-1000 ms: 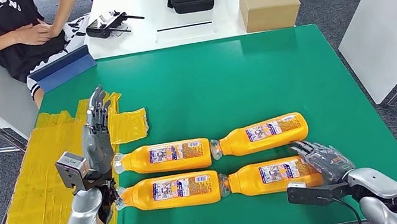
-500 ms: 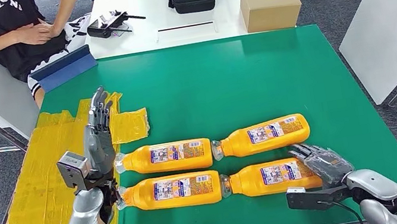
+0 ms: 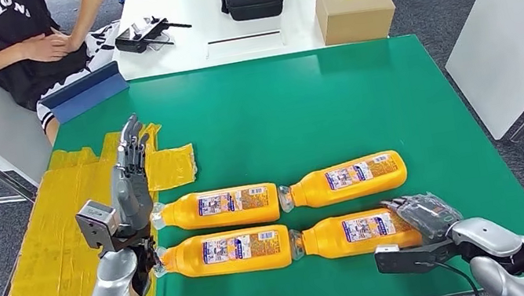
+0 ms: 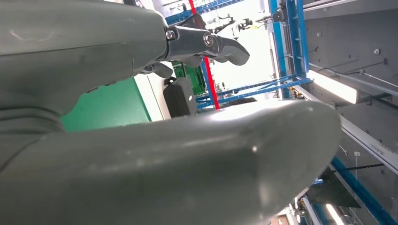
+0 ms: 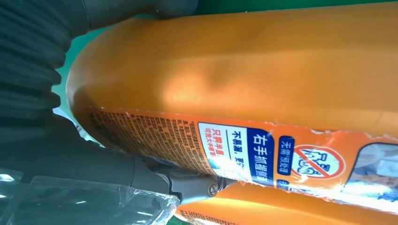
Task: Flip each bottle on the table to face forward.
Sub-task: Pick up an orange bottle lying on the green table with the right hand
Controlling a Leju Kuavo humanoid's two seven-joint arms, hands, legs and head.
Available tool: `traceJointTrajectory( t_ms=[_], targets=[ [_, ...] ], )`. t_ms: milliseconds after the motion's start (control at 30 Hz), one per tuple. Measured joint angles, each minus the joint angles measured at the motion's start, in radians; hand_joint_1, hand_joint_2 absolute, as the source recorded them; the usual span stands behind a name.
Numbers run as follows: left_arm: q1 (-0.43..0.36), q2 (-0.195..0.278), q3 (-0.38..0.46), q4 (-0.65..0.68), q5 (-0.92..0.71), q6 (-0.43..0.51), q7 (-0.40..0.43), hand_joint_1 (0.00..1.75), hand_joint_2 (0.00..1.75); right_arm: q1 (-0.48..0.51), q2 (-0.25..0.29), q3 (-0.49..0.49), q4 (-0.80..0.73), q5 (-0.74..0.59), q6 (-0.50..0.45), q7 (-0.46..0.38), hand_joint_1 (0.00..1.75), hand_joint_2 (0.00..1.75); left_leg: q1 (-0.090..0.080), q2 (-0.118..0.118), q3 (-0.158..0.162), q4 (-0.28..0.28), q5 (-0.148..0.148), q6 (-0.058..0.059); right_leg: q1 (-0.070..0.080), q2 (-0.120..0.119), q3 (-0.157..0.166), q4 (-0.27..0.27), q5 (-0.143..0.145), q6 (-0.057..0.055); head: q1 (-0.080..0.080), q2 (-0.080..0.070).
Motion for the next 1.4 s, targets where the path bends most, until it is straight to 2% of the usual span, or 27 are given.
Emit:
traceJointTrajectory(
  t_ms=[167, 300, 767, 967, 1200, 1400],
  targets=[
    [0.000, 0.000, 0.000, 0.000, 0.000, 0.000, 0.000, 0.00, 0.00, -0.009, 0.002, 0.005, 0.011, 0.000, 0.000, 0.000, 1.67, 1.75, 0.000, 0.000, 0.001, 0.000, 0.000, 0.000, 0.000, 0.000, 0.001, 0.000, 0.000, 0.000, 0.000, 0.000],
    [0.000, 0.000, 0.000, 0.000, 0.001, 0.000, 0.000, 0.00, 0.00, -0.018, 0.002, 0.013, 0.024, 0.003, -0.003, 0.000, 1.75, 1.75, 0.000, 0.001, 0.002, 0.000, 0.000, 0.000, 0.000, 0.001, 0.001, 0.000, 0.000, 0.000, 0.000, 0.000],
    [0.009, 0.005, 0.008, 0.017, 0.012, 0.004, -0.002, 0.00, 0.00, 0.035, 0.004, -0.005, -0.014, 0.009, -0.071, 0.011, 1.75, 1.75, 0.001, 0.002, 0.003, 0.000, 0.000, 0.000, 0.000, 0.001, 0.002, 0.000, 0.000, 0.000, 0.000, 0.000],
    [0.013, 0.006, 0.021, 0.017, 0.012, 0.004, -0.001, 0.00, 0.00, 0.124, -0.035, -0.047, -0.120, -0.001, -0.052, 0.032, 1.75, 1.75, 0.001, -0.001, -0.001, 0.000, 0.000, 0.000, 0.000, -0.001, 0.001, 0.000, -0.001, 0.000, 0.000, 0.000],
    [0.014, 0.008, 0.028, 0.024, 0.012, 0.004, -0.001, 0.00, 0.00, 0.178, -0.063, -0.078, -0.175, -0.013, -0.045, 0.030, 1.75, 1.75, 0.000, -0.002, -0.002, 0.000, -0.001, 0.001, -0.001, -0.001, 0.000, 0.000, -0.002, 0.003, 0.000, 0.000],
    [0.026, 0.010, 0.050, 0.024, 0.010, 0.012, 0.000, 0.00, 0.00, 0.184, -0.040, -0.122, -0.193, -0.029, -0.091, 0.001, 1.75, 1.75, 0.000, -0.003, -0.003, 0.000, -0.001, 0.001, -0.003, -0.001, 0.000, 0.000, -0.002, 0.003, 0.000, 0.000]
  ],
)
